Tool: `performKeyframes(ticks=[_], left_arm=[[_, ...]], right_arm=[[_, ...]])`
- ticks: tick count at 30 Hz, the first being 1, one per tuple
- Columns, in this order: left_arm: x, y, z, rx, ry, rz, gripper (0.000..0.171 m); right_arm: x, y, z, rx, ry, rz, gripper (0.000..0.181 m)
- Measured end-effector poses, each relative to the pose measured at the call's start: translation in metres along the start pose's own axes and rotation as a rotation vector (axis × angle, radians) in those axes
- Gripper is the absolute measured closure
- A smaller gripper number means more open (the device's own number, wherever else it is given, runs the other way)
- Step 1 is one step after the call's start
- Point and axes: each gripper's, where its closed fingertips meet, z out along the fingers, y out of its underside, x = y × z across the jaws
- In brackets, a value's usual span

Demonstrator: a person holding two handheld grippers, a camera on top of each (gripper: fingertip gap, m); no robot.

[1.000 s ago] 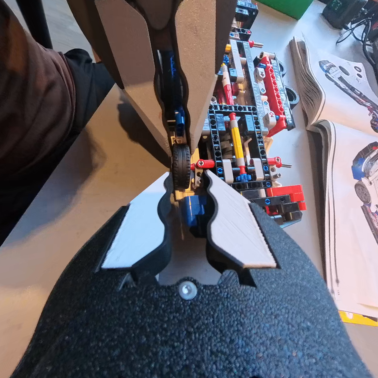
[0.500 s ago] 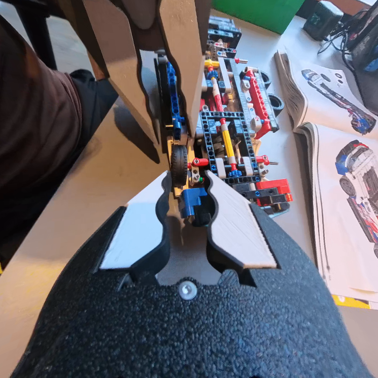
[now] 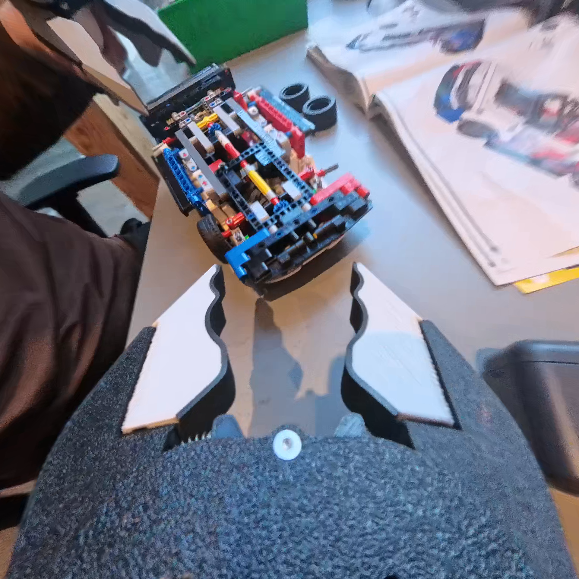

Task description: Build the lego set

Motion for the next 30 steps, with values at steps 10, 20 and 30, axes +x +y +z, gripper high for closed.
performKeyframes(ticks=[10, 20, 30], left_arm=[[0.009, 0.016, 0.002, 0.131, 0.332, -0.195, 0.098], [0.004, 0.01, 0.004, 0.212, 0.399, -0.247, 0.098], [-0.009, 0.008, 0.004, 0.264, 0.506, -0.339, 0.116]], right_arm=[[-0.025, 0.0, 0.024, 0.036, -0.07, 0.099, 0.109], [-0.03, 0.006, 0.012, 0.079, 0.019, 0.127, 0.125], [0.002, 0.004, 0.026, 0.077, -0.016, 0.341, 0.116]])
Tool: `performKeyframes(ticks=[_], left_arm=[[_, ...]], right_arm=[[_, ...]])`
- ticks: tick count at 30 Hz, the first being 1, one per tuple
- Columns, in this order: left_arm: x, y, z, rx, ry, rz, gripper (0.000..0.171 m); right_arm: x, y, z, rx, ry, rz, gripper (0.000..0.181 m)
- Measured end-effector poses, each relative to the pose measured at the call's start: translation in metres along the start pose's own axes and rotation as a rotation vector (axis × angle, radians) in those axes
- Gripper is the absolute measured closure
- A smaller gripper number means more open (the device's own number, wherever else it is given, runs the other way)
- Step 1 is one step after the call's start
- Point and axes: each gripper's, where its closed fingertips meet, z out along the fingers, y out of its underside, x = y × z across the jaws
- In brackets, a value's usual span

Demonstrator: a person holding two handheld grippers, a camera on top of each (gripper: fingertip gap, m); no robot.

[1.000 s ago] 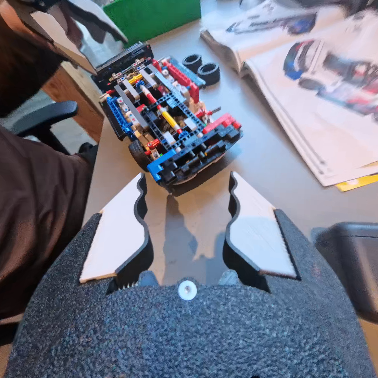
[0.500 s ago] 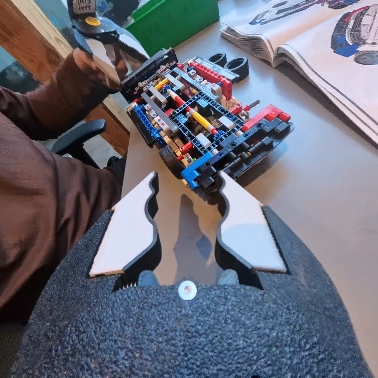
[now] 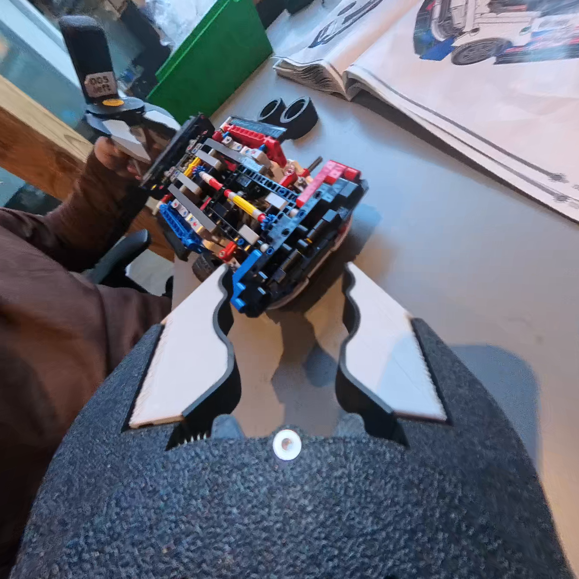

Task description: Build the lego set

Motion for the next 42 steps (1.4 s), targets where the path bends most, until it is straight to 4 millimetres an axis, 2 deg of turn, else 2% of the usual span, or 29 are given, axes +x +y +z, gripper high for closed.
performKeyframes(ticks=[2, 5, 12, 15, 18, 20, 23, 25, 26, 27, 28, 29, 30, 32, 34, 36, 37, 39, 40, 42], left_arm=[[-0.003, -0.003, 0.001, 0.011, 0.01, -0.007, 0.117], [-0.011, -0.004, 0.003, -0.003, 0.005, 0.001, 0.117], [-0.028, -0.015, 0.016, -0.064, -0.012, 0.033, 0.116], [-0.03, -0.022, 0.021, -0.074, -0.004, 0.054, 0.117], [-0.029, -0.023, 0.024, -0.085, -0.029, 0.065, 0.116], [-0.023, -0.019, 0.022, -0.091, -0.045, 0.074, 0.116], [0.0, -0.001, 0.015, -0.135, -0.01, 0.086, 0.111], [0.025, 0.014, 0.011, -0.156, 0.041, 0.106, 0.111], [0.045, 0.025, 0.01, -0.175, 0.109, 0.117, 0.117], [0.076, 0.04, 0.007, -0.21, 0.243, 0.134, 0.135], [0.105, 0.054, 0.004, -0.242, 0.374, 0.135, 0.14], [0.119, 0.065, 0.004, -0.268, 0.412, 0.133, 0.136], [0.122, 0.074, 0.006, -0.291, 0.395, 0.146, 0.129], [0.112, 0.077, 0.005, -0.294, 0.333, 0.19, 0.126], [0.09, 0.064, 0.005, -0.26, 0.214, 0.201, 0.122], [0.066, 0.053, 0.004, -0.239, 0.095, 0.244, 0.106], [0.057, 0.046, 0.005, -0.217, 0.053, 0.247, 0.104], [0.059, 0.036, 0.011, -0.171, 0.087, 0.225, 0.097], [0.063, 0.034, 0.016, -0.156, 0.125, 0.213, 0.101], [0.067, 0.041, 0.03, -0.185, 0.159, 0.206, 0.099]], right_arm=[[-0.01, 0.003, 0.005, -0.036, -0.063, 0.001, 0.133], [-0.016, 0.01, 0.008, -0.071, -0.055, -0.031, 0.136], [-0.046, 0.033, -0.003, -0.086, -0.075, -0.013, 0.143], [-0.041, 0.039, -0.008, -0.092, -0.009, -0.005, 0.141], [-0.029, 0.045, -0.023, -0.1, 0.133, -0.022, 0.142], [-0.027, 0.048, -0.033, -0.099, 0.196, -0.044, 0.141], [-0.029, 0.057, -0.047, -0.117, 0.276, -0.074, 0.141], [-0.03, 0.064, -0.056, -0.134, 0.332, -0.081, 0.141], [-0.033, 0.067, -0.061, -0.14, 0.355, -0.087, 0.141], [-0.035, 0.069, -0.065, -0.139, 0.378, -0.096, 0.141], [-0.039, 0.07, -0.069, -0.134, 0.401, -0.102, 0.14], [-0.043, 0.072, -0.073, -0.129, 0.415, -0.103, 0.14], [-0.047, 0.073, -0.076, -0.125, 0.427, -0.101, 0.14], [-0.055, 0.076, -0.082, -0.114, 0.462, -0.112, 0.139], [-0.065, 0.081, -0.084, -0.109, 0.485, -0.122, 0.139], [-0.078, 0.086, -0.08, -0.106, 0.488, -0.128, 0.139], [-0.085, 0.089, -0.076, -0.108, 0.487, -0.137, 0.139], [-0.098, 0.098, -0.066, -0.122, 0.481, -0.163, 0.139], [-0.104, 0.103, -0.061, -0.139, 0.477, -0.179, 0.139], [-0.112, 0.111, -0.052, -0.167, 0.488, -0.216, 0.138]])
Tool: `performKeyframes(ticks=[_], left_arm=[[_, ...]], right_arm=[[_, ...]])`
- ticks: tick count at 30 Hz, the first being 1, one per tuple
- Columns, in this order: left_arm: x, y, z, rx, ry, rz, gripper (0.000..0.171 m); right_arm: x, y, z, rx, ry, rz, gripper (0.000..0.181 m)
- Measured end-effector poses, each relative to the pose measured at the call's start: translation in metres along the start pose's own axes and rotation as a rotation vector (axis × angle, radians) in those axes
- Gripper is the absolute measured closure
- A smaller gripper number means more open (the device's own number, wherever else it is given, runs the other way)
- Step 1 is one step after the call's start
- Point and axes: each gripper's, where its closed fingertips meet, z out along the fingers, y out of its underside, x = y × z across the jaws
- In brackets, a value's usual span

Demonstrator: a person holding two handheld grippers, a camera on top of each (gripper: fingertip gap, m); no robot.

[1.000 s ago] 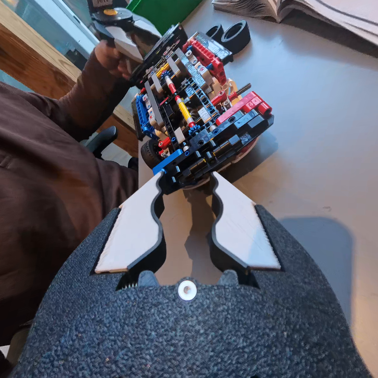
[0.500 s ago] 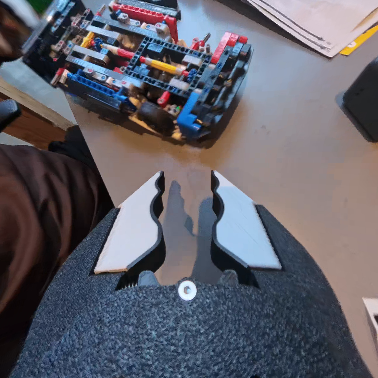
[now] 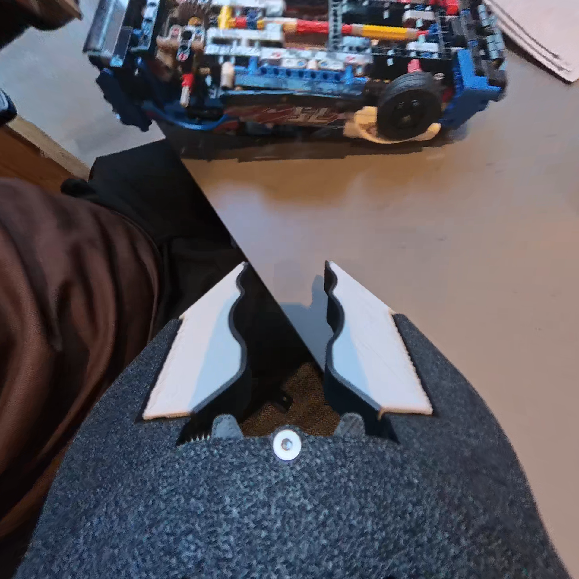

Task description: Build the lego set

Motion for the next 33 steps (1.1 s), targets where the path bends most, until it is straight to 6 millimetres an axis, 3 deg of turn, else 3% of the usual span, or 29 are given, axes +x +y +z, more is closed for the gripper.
performKeyframes(ticks=[3, 6, 9, 12, 14, 16, 17, 20, 25, 28, 33], left_arm=[[0.009, 0.013, 0.017, -0.058, 0.02, 0.014, 0.087], [0.029, 0.019, 0.025, -0.076, 0.062, 0.051, 0.092], [0.07, 0.017, 0.047, -0.06, 0.201, 0.03, 0.092], [0.115, 0.013, 0.091, -0.07, 0.324, 0.094, 0.101], [0.138, 0.007, 0.116, -0.073, 0.365, 0.121, 0.091], [0.154, 0.0, 0.114, -0.054, 0.4, 0.198, 0.11], [0.157, -0.006, 0.106, -0.027, 0.395, 0.218, 0.11], [0.136, -0.027, 0.062, 0.066, 0.294, 0.254, 0.11], [0.018, -0.055, -0.015, 0.186, -0.182, 0.274, 0.113], [-0.023, -0.049, -0.019, 0.145, -0.225, 0.184, 0.109], [-0.041, -0.022, -0.002, 0.025, -0.231, 0.155, 0.107]], right_arm=[[-0.014, 0.004, 0.002, -0.008, -0.013, -0.015, 0.137], [-0.018, 0.008, -0.004, -0.004, -0.022, 0.006, 0.137], [-0.01, 0.011, -0.014, 0.004, 0.023, 0.005, 0.137], [0.008, 0.01, -0.025, 0.032, 0.089, 0.042, 0.137], [0.024, 0.002, -0.035, 0.091, 0.156, 0.09, 0.138], [0.029, -0.009, -0.045, 0.161, 0.188, 0.128, 0.135], [0.024, -0.013, -0.048, 0.189, 0.181, 0.124, 0.134], [0.01, -0.013, -0.055, 0.201, 0.189, 0.079, 0.126], [-0.012, -0.014, -0.051, 0.185, 0.217, 0.023, 0.109], [-0.014, -0.011, -0.032, 0.121, 0.258, -0.026, 0.1], [0.014, -0.005, -0.014, 0.005, 0.415, -0.141, 0.094]])
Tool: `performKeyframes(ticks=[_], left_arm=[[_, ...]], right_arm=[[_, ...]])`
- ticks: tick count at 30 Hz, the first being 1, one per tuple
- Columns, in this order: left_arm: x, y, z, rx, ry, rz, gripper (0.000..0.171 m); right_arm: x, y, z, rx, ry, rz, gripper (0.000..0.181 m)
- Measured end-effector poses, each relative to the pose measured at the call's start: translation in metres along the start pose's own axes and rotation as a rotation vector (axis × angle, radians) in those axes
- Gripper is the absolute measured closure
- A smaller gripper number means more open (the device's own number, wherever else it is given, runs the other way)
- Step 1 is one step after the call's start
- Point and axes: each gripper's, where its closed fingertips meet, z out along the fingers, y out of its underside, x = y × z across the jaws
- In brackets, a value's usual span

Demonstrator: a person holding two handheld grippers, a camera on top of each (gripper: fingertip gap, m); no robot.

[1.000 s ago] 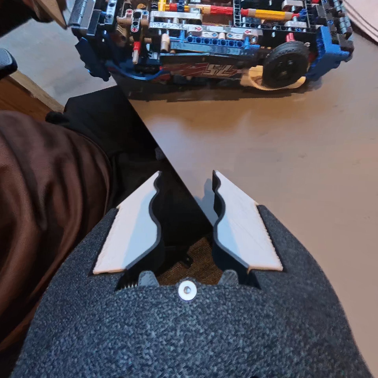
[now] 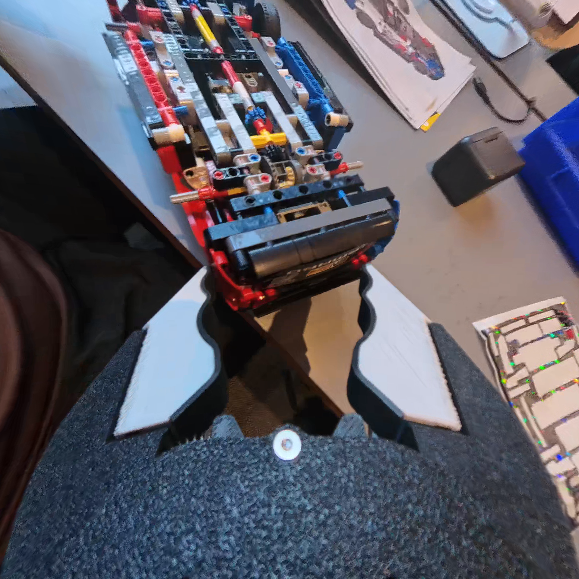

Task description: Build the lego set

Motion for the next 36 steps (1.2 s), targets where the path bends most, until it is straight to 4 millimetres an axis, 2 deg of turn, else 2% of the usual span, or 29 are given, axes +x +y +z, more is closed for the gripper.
performKeyframes(ticks=[3, 5, 9, 11, 13, 15, 18, 20, 22, 24, 27, 30, 33, 36], left_arm=[[0.004, 0.013, -0.003, -0.026, 0.014, -0.027, 0.108], [0.006, 0.021, -0.016, -0.031, 0.003, -0.05, 0.109], [-0.021, 0.036, -0.065, 0.008, -0.182, -0.088, 0.112], [-0.04, 0.053, -0.094, -0.027, -0.298, -0.118, 0.112], [-0.055, 0.075, -0.114, -0.08, -0.385, -0.121, 0.113], [-0.059, 0.092, -0.118, -0.135, -0.405, -0.122, 0.111], [-0.068, 0.11, -0.111, -0.217, -0.434, -0.082, 0.106], [-0.076, 0.114, -0.104, -0.245, -0.453, -0.059, 0.103], [-0.078, 0.114, -0.095, -0.256, -0.43, -0.04, 0.108], [-0.077, 0.11, -0.088, -0.229, -0.394, -0.022, 0.128], [-0.081, 0.107, -0.088, -0.212, -0.401, -0.013, 0.13], [-0.075, 0.091, -0.086, -0.141, -0.443, 0.071, 0.132], [-0.046, 0.052, -0.082, 0.001, -0.487, 0.278, 0.131], [0.012, 0.007, -0.073, 0.182, -0.523, 0.617, 0.13]], right_arm=[[0.008, -0.003, 0.006, -0.005, 0.001, -0.011, 0.096], [0.018, -0.003, 0.009, -0.01, 0.019, -0.022, 0.098], [0.038, -0.001, 0.017, -0.022, 0.02, 0.0, 0.104], [0.045, 0.001, 0.02, -0.016, 0.008, 0.022, 0.105], [0.054, 0.003, 0.022, -0.001, -0.001, 0.065, 0.106], [0.057, 0.006, 0.025, 0.008, -0.039, 0.135, 0.111], [0.056, 0.008, 0.026, 0.014, -0.068, 0.171, 0.114], [0.057, 0.007, 0.023, 0.025, -0.063, 0.179, 0.114], [0.06, 0.006, 0.016, 0.044, -0.052, 0.198, 0.115], [0.062, 0.004, 0.007, 0.065, -0.044, 0.216, 0.115], [0.065, -0.002, -0.009, 0.1, -0.019, 0.212, 0.119], [0.056, -0.018, -0.024, 0.174, -0.038, 0.194, 0.138], [0.039, -0.032, -0.03, 0.233, -0.114, 0.222, 0.138], [0.013, -0.051, -0.035, 0.319, -0.219, 0.255, 0.143]])
